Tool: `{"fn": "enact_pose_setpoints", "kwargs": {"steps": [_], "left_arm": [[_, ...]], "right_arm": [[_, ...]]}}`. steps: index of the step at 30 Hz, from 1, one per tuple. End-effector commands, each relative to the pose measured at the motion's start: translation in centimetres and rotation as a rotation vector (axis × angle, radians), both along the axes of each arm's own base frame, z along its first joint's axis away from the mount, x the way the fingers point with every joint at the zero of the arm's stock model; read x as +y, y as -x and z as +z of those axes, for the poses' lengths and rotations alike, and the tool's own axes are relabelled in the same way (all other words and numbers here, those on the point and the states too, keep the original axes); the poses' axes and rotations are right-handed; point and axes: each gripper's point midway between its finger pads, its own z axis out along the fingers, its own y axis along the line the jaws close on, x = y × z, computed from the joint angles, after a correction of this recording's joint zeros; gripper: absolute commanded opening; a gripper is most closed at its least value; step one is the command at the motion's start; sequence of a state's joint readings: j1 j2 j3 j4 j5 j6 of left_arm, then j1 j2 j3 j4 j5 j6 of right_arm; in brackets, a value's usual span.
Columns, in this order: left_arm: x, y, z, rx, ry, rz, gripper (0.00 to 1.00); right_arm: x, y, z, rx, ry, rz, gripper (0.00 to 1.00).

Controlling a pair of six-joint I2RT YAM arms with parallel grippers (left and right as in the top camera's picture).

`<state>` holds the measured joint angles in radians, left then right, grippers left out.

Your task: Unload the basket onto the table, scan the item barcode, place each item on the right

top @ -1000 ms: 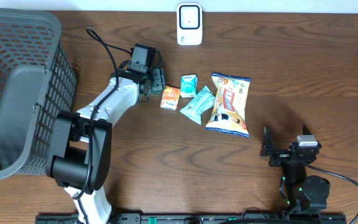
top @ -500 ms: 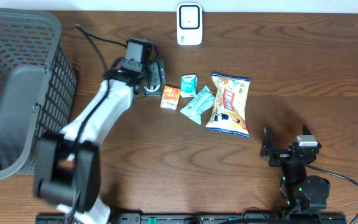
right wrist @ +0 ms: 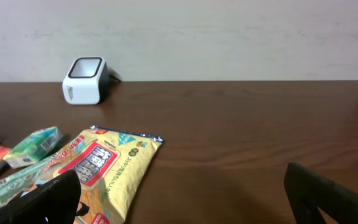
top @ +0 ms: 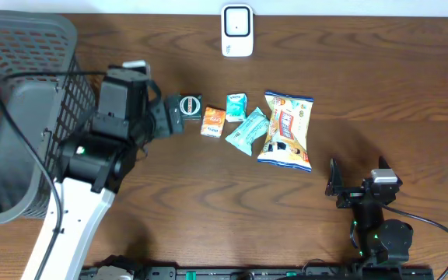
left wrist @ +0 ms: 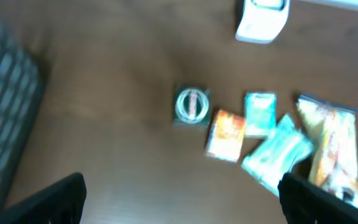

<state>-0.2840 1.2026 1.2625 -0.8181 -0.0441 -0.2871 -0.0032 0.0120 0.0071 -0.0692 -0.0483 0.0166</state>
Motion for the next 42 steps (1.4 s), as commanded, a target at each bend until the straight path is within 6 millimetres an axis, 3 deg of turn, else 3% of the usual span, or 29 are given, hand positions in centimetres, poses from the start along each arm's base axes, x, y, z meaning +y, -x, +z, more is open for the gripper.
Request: {"fn": "enact_pose_setpoints", "kwargs": {"steps": [1, 2, 3, 6, 9, 13, 21, 25, 33, 42], "left_arm": [[0.8, 0.9, 0.0, 0.011, -0.042, 0.003, 0.98], [0.9, 1.1, -0.2, 0.02, -0.052, -0.003, 0.96], [1.1, 1.2, -0.3, 0.027, -0.069, -0.007, 0.84], [2.6, 1.0, -0.6, 0.033, -0.141, 0.047, 0.61], [5.8, 0.7, 0.1, 0.0, -0.289, 0.173, 0.47], [9.0, 0.9, 1.2, -0.032, -0.418, 0.3, 0.11], [11.4, 0.6, 0.1, 0.019, -0.413, 0.373, 0.11], [11.6, 0.0, -1.6, 0.08, -0.374, 0.365, 0.11], [15.1, -0.5, -5.2, 0.209, -0.271, 0.444, 0.07], [15.8, -1.1, -5.4, 0.204, -0.179, 0.312, 0.08]], "right_arm": [[0.2, 0.0, -0.1, 0.0, 0.003, 0.007, 0.99], [0.2, 0.0, 0.0, 0.0, 0.003, 0.007, 0.99], [0.2, 0.0, 0.0, 0.0, 0.003, 0.007, 0.99], [0.2, 0.0, -0.1, 0.0, 0.003, 0.007, 0.99], [0.2, 0.0, -0.1, 0.0, 0.003, 0.007, 0.99], [0.2, 0.0, -0.1, 0.0, 0.003, 0.007, 0.99], [0.2, 0.0, -0.1, 0.0, 0.003, 0.007, 0.99], [0.2, 0.0, -0.1, 0.0, 0.003, 0.007, 0.99], [0.2, 0.0, 0.0, 0.0, 0.003, 0.007, 0.99], [0.2, 0.0, 0.0, 0.0, 0.003, 0.007, 0.99]]}}
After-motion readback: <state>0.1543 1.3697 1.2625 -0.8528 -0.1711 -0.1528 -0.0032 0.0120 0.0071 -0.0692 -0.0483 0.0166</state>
